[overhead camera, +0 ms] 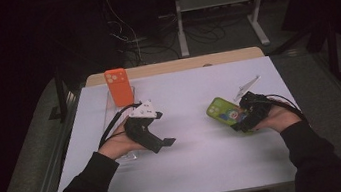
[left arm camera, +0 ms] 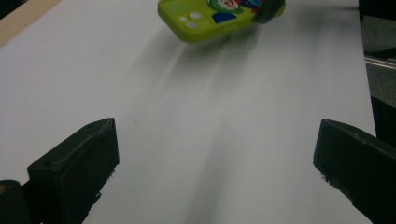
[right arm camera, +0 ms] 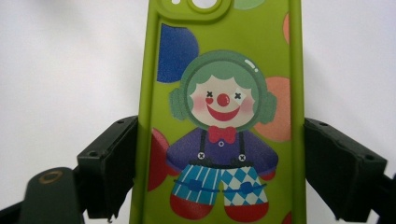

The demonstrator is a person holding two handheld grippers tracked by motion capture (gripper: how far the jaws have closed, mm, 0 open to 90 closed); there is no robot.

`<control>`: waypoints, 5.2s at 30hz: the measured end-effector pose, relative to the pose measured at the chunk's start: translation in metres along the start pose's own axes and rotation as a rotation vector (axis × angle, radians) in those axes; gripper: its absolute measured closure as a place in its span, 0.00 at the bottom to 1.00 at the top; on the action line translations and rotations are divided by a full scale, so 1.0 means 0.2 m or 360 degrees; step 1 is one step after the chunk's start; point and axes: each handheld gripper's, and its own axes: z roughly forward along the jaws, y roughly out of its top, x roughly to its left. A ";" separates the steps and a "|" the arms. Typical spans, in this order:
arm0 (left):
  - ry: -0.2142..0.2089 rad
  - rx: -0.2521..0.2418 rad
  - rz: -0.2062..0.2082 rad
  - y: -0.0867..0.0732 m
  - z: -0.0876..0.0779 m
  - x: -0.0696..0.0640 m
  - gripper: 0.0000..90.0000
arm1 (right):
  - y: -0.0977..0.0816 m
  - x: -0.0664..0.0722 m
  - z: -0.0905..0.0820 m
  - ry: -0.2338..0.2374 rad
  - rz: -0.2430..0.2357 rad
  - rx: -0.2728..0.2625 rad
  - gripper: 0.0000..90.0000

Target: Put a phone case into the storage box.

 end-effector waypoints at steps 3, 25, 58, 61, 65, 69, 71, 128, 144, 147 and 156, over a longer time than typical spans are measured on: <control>-0.0019 -0.0018 0.0017 0.02 0.00 0.00 0.00 | 0.03 0.04 0.02 0.0070 -0.0138 -0.0025 0.17; -0.0230 0.0104 0.0251 0.08 0.11 -0.06 0.00 | 0.25 0.33 0.09 0.0328 -0.0682 0.0058 0.17; -0.0384 0.0281 0.0342 0.03 0.28 -0.12 0.14 | 0.35 0.48 0.09 0.0469 -0.0879 0.0030 0.17; -0.0388 0.0290 0.0354 0.03 0.28 -0.13 0.15 | 0.35 0.48 0.09 0.0477 -0.0887 0.0037 0.17; -0.0407 0.0304 0.0342 0.04 0.29 -0.13 0.17 | 0.34 0.48 0.09 0.0472 -0.0895 0.0039 0.16; -0.0408 0.0332 0.0336 0.04 0.30 -0.15 0.17 | 0.32 0.47 0.11 0.0513 -0.0890 0.0043 0.16; -0.0380 0.0343 0.0348 0.04 0.29 -0.15 0.17 | 0.30 0.46 0.11 0.0520 -0.0868 0.0030 0.13; 0.0208 0.0219 -0.0430 -0.04 0.23 -0.07 0.17 | -0.01 0.32 0.19 -0.0139 0.0065 -0.0555 0.00; 0.0204 0.0236 -0.0410 -0.03 0.22 -0.07 0.17 | -0.01 0.39 0.20 -0.0402 -0.0258 -0.0567 0.00; 0.0208 0.0223 -0.0428 -0.04 0.23 -0.07 0.17 | -0.01 0.41 0.20 -0.0462 -0.0336 -0.0589 0.00; 0.0213 0.0261 -0.0373 -0.04 0.23 -0.07 0.17 | 0.00 0.46 0.20 -0.0615 -0.0565 -0.0595 0.00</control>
